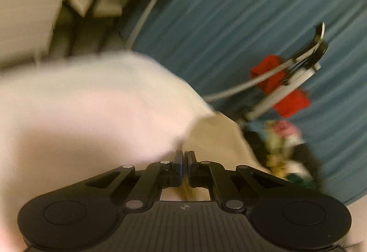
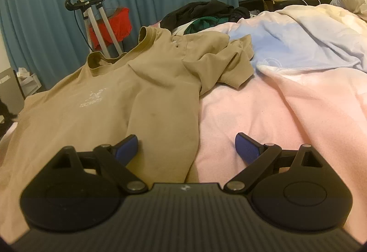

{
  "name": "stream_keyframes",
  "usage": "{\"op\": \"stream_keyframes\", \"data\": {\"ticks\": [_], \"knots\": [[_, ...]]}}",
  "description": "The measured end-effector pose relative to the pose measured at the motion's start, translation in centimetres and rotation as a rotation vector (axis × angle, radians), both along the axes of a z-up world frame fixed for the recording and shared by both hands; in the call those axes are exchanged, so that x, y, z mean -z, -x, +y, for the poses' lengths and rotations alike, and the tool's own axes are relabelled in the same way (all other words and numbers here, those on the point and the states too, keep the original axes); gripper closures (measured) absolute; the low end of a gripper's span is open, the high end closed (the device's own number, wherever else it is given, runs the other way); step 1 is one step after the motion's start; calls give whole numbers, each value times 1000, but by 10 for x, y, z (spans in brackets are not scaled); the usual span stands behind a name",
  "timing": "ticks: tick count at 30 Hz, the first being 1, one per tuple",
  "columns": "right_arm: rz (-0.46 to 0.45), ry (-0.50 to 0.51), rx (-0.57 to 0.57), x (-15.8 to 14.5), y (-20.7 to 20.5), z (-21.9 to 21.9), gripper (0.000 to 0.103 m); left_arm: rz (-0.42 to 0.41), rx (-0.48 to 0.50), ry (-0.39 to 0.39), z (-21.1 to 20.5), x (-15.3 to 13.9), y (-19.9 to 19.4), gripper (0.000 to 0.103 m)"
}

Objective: Fold clothes
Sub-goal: 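Release the hem with the left gripper and smooth the shirt body, then move the right gripper toward the sleeve beside the collar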

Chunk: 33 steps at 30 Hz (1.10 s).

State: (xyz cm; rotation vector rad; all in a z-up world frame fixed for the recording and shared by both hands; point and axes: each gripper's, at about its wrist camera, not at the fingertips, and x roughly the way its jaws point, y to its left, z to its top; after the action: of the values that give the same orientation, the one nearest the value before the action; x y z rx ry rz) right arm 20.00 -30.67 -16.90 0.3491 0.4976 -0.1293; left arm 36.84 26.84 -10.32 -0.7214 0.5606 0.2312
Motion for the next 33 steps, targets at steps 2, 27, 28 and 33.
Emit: {"op": "stream_keyframes", "data": {"ticks": [2, 27, 28, 33], "knots": [[-1, 3, 0, 0, 0, 0, 9, 28, 35, -106, 0, -9, 8, 87], [-153, -118, 8, -76, 82, -35, 11, -163, 617, -412, -296, -101, 253, 6], [-156, -151, 3, -77, 85, -37, 11, -145, 624, -416, -300, -97, 258, 6], [-136, -357, -45, -62, 78, -42, 11, -173, 638, -418, -313, -99, 284, 5]]}}
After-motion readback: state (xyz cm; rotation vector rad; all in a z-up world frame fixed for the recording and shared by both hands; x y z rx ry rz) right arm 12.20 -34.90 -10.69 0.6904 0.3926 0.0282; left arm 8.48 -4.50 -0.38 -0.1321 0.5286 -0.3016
